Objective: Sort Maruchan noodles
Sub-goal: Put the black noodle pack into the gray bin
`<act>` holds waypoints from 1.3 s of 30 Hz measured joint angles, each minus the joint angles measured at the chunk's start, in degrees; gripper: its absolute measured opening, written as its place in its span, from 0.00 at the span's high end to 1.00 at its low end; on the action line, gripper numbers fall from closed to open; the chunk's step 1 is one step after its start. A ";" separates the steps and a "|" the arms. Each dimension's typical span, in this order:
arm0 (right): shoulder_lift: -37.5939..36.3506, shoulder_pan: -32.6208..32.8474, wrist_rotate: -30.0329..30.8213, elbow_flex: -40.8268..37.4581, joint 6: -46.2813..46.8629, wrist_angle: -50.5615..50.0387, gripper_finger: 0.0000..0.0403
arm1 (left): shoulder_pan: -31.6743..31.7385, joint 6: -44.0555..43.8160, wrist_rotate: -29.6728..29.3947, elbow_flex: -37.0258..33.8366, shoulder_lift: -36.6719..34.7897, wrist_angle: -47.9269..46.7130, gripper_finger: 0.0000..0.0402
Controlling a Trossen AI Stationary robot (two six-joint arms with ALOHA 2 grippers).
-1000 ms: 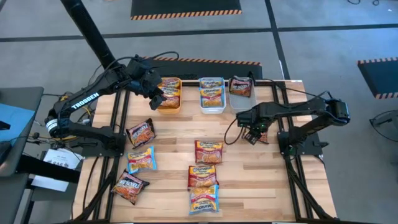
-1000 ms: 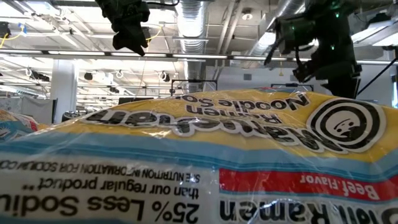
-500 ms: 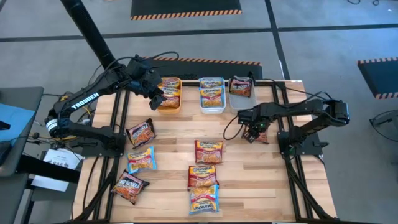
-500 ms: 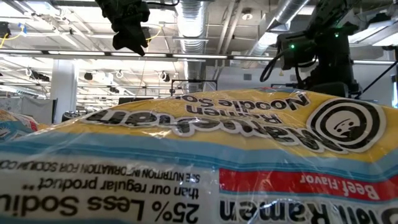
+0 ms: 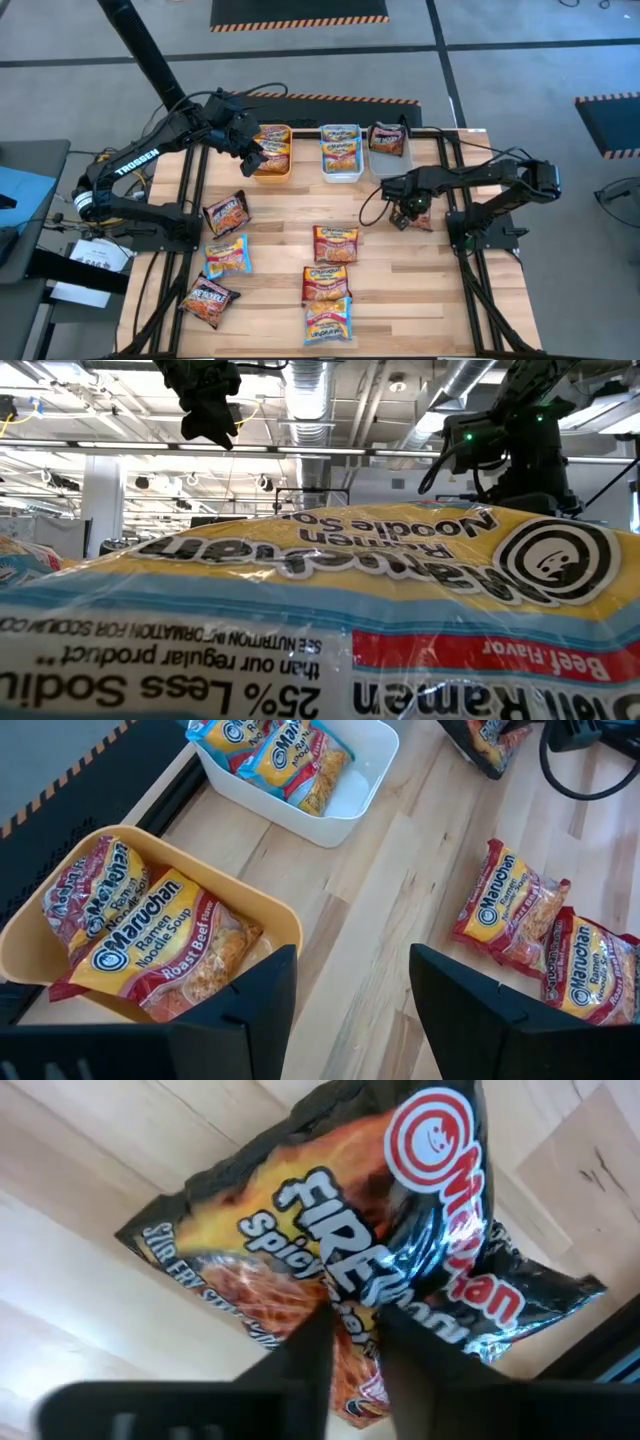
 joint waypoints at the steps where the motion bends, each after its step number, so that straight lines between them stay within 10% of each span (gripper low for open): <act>1: 0.22 0.24 -0.06 0.00 0.00 0.00 0.84 | 0.00 -0.02 0.00 0.00 0.00 0.02 0.55; 7: 0.77 1.53 0.02 0.04 -0.87 -0.35 0.98 | 0.00 0.00 -0.13 0.00 0.00 0.02 0.55; 39: 0.47 19.97 10.64 20.55 9.56 -13.56 0.99 | 0.00 -0.18 -0.09 0.00 0.00 0.02 0.55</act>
